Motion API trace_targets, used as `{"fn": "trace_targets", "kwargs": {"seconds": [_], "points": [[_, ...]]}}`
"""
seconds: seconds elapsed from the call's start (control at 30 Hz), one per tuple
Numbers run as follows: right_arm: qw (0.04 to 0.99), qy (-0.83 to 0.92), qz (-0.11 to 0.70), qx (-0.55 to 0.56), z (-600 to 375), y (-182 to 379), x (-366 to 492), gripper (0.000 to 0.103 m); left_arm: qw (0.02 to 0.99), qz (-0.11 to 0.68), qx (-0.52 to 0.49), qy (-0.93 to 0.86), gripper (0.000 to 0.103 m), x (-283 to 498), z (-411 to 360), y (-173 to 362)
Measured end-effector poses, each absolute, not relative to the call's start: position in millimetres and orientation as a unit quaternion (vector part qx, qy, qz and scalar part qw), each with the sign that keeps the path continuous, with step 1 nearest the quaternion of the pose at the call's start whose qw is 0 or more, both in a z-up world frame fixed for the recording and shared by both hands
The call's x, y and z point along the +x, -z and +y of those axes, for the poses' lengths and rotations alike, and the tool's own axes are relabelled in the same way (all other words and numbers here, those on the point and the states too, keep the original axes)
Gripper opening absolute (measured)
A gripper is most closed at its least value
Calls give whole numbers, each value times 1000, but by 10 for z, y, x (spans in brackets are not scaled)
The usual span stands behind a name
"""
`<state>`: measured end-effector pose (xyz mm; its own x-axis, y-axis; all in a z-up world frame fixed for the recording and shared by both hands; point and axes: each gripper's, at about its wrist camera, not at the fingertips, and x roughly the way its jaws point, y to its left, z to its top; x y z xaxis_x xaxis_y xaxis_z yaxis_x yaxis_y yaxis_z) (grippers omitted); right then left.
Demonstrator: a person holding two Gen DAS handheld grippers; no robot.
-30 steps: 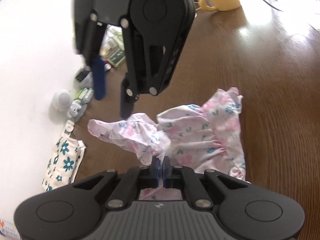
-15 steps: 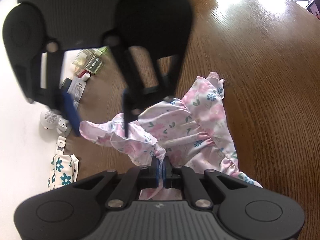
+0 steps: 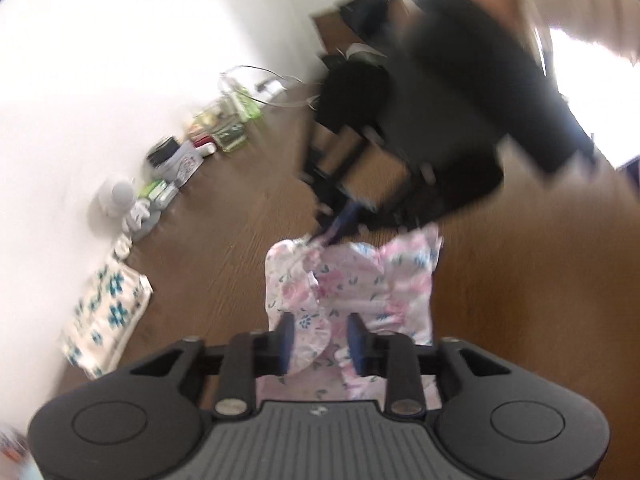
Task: Fold clothes
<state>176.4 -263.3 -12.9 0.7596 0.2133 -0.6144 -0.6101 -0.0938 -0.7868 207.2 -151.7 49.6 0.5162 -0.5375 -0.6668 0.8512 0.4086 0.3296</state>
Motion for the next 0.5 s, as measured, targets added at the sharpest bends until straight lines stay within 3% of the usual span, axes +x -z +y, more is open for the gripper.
{"fn": "trace_targets", "kwargs": {"seconds": [0.23, 0.5], "points": [[683, -262, 83, -676, -2625, 32, 1697, 3, 872, 282, 157, 369, 30, 2336, -1234, -765], [689, -281, 102, -661, -2529, -153, 1572, 2, 881, 290, 119, 354, 28, 2450, -1220, -774]]}}
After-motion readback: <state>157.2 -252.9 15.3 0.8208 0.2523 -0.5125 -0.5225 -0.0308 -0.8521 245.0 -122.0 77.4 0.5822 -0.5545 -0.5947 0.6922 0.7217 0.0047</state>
